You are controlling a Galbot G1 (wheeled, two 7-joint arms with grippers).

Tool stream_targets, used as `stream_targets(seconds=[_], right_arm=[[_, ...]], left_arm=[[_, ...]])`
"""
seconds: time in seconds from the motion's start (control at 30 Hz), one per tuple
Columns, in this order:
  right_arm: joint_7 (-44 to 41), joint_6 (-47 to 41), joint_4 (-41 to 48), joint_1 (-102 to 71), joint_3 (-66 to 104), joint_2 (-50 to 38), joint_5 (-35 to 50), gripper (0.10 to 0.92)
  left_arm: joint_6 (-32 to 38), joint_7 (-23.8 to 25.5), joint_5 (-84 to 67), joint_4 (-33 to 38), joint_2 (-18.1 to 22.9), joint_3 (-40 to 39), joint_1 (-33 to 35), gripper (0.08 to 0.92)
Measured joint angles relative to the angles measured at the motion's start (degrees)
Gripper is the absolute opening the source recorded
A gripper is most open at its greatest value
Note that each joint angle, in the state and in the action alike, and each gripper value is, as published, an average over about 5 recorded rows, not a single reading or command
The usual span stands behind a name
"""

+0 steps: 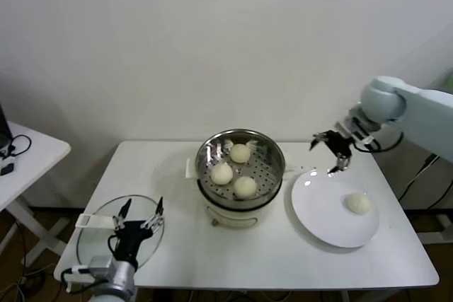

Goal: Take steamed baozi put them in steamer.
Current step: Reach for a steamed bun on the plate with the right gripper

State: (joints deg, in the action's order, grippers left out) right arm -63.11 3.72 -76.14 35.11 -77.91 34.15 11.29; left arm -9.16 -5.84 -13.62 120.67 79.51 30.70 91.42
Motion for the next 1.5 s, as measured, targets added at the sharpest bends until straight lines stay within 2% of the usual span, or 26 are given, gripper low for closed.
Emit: stream_targets(seconds=[0.47, 1.0, 1.5], right_arm=[[-0.69, -4.12, 9.90, -20.43, 15.71, -3.96, -6.89, 0.823], [-1.85, -0.90, 21.63, -31.90, 26.80, 1.18, -15.23, 0.823], [-1.88, 0.34, 27.12, -35.05, 31.03, 5.62, -19.80, 0.823]], left_arm=[[-0.21, -0.14, 0.16, 1.09, 0.05, 0.67, 0.56, 0.823], [0.31, -0.16, 1.40, 1.51, 1.17, 0.82, 1.95, 0.823], [0.55, -0.07, 1.48, 1.05, 1.32, 0.86, 2.01, 0.823]])
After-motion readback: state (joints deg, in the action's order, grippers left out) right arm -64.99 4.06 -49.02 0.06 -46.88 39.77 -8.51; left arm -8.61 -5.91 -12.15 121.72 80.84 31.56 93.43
